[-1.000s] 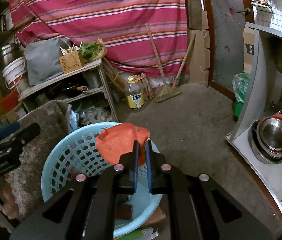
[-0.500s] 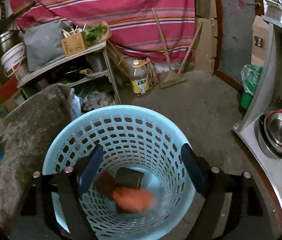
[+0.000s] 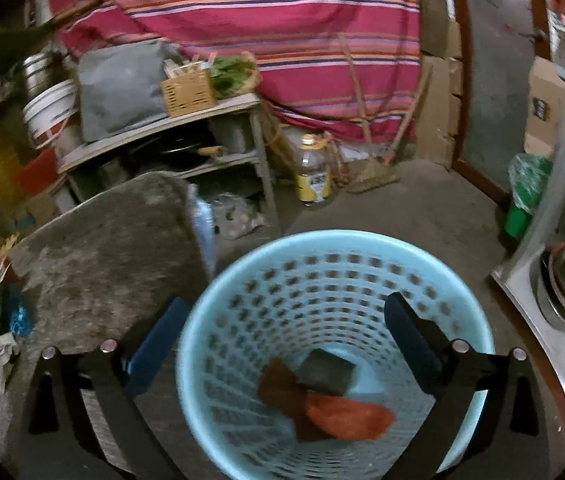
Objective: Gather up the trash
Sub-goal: 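Return both tools toward the remaining wrappers on the table, then grasp the clear orange-striped snack bag with the left tool while the right tool grasps the black-and-white printed bag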
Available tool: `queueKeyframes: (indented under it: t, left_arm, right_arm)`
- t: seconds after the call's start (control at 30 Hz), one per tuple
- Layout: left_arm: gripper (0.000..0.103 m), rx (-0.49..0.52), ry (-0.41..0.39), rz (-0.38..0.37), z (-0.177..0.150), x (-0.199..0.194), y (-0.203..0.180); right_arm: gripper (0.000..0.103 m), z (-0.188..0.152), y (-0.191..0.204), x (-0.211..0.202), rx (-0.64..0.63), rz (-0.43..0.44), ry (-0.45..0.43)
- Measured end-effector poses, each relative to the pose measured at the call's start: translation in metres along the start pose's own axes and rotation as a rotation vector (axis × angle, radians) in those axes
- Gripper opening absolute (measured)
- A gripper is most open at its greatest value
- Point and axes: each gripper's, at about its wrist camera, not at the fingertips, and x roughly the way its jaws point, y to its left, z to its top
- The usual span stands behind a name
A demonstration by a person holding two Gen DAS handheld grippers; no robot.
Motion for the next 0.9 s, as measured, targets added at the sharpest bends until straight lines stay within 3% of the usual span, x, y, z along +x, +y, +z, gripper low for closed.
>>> queueKeyframes:
  t: [0.2, 0.5, 0.6, 0.77, 0.9]
  left_arm:
    - [0.098, -0.080, 0.054, 0.107, -0.022, 0.019, 0.077]
    - [0.097, -0.143, 0.142, 0.185, -0.049, 0.044, 0.139]
    - [0.089, -0.183, 0.182, 0.162, -0.057, 0.056, 0.152]
    - [0.088, -0.177, 0.224, 0.117, -0.061, 0.070, 0.151]
    - [0.085, -0.164, 0.259, 0.077, -0.065, 0.081, 0.144]
  right_arm:
    - [0.098, 0.001, 0.049, 0.002, -0.060, 0.024, -0.013]
    - [0.099, -0.004, 0.116, 0.015, -0.127, 0.080, -0.022]
    - [0.099, -0.006, 0.138, 0.020, -0.161, 0.096, -0.014]
    - [0.099, -0.010, 0.172, 0.026, -0.228, 0.098, 0.030]
    - [0.099, -0.011, 0.185, 0.029, -0.199, 0.129, 0.048]
